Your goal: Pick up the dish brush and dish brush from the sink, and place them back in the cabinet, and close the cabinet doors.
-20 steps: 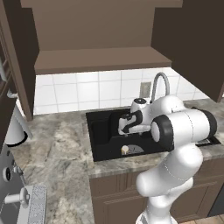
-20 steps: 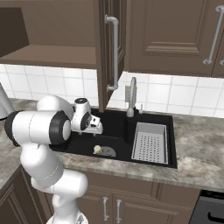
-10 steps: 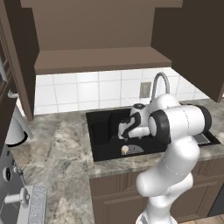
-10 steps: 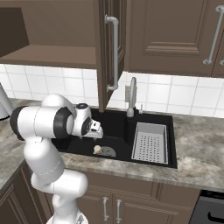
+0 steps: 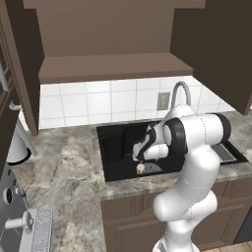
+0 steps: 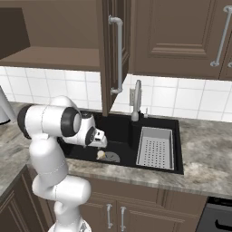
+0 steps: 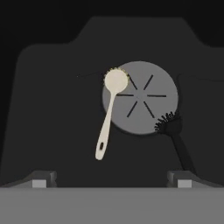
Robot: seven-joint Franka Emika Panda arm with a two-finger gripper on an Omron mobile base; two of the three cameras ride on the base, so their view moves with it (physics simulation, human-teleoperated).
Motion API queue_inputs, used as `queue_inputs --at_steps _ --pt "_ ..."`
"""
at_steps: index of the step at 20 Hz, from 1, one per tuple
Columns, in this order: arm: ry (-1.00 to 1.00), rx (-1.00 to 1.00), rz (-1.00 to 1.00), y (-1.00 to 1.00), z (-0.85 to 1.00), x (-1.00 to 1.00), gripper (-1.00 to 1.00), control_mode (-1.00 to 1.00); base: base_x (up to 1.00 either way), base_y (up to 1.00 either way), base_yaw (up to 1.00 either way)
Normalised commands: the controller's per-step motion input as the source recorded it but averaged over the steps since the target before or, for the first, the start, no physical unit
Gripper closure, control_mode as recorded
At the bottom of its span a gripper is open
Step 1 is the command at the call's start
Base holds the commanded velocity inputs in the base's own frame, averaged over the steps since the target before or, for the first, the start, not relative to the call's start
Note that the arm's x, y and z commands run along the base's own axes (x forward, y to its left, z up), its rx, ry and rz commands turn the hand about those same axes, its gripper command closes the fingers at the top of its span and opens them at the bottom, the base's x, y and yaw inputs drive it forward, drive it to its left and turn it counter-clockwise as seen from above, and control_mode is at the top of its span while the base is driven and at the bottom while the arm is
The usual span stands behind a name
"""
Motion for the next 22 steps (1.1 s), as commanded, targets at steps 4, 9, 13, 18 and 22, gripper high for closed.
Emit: queue_inputs --at_steps 4,9,13,18,22 --pt "0.0 0.0 0.0 -0.01 -0.29 0.01 -1.0 -1.0 0.0 0.0 0.0" --pt "0.0 0.0 0.0 0.0 -0.24 0.09 -1.0 -1.0 0.0 0.0 0.0" --pt "0.0 0.0 0.0 0.0 -0.18 0.18 -1.0 -1.0 0.0 0.0 0.0" --pt "0.0 0.0 0.0 0.0 -0.14 0.12 -1.0 -1.0 0.0 0.0 0.0" --pt "0.0 0.0 0.0 0.0 -0.14 0.12 -1.0 -1.0 0.0 0.0 0.0"
